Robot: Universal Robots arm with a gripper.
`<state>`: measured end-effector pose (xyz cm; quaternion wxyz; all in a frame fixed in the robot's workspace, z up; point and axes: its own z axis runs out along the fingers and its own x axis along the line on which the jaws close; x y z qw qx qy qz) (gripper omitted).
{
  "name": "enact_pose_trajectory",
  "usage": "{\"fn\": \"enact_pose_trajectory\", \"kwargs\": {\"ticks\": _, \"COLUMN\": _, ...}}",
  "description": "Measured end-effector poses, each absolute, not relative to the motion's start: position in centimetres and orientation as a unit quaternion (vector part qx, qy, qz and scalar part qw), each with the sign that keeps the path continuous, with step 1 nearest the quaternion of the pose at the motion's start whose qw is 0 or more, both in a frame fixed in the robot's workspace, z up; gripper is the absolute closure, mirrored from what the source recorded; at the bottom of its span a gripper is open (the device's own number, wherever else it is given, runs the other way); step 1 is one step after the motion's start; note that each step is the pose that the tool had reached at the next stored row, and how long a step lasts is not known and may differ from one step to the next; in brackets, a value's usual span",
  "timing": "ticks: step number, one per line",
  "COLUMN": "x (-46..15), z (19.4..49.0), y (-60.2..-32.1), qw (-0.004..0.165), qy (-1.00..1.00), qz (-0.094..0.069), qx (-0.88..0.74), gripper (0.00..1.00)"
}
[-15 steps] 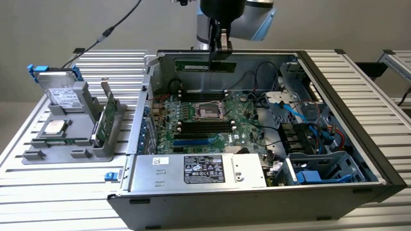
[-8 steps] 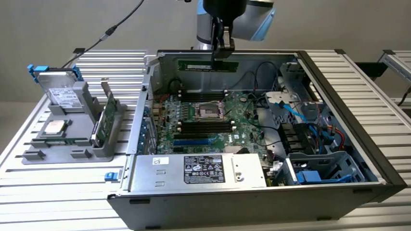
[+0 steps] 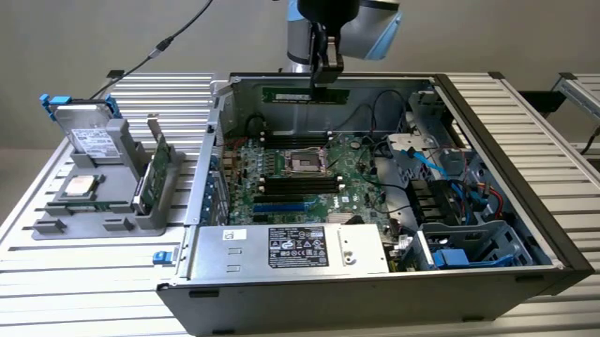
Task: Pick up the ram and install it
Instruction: 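Pick up the ram and move it above insertion slot, then insert the ram into the slot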
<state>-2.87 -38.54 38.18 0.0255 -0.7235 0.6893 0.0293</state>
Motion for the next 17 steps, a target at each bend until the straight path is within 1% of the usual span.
{"fn": "enact_pose_trajectory", "kwargs": {"ticks": 17, "x": -2.88, "z": 38.03, "y": -38.51, "qw": 0.027, "qy": 0.689, "qz": 0.027, "qx": -0.724, "gripper": 0.87}}
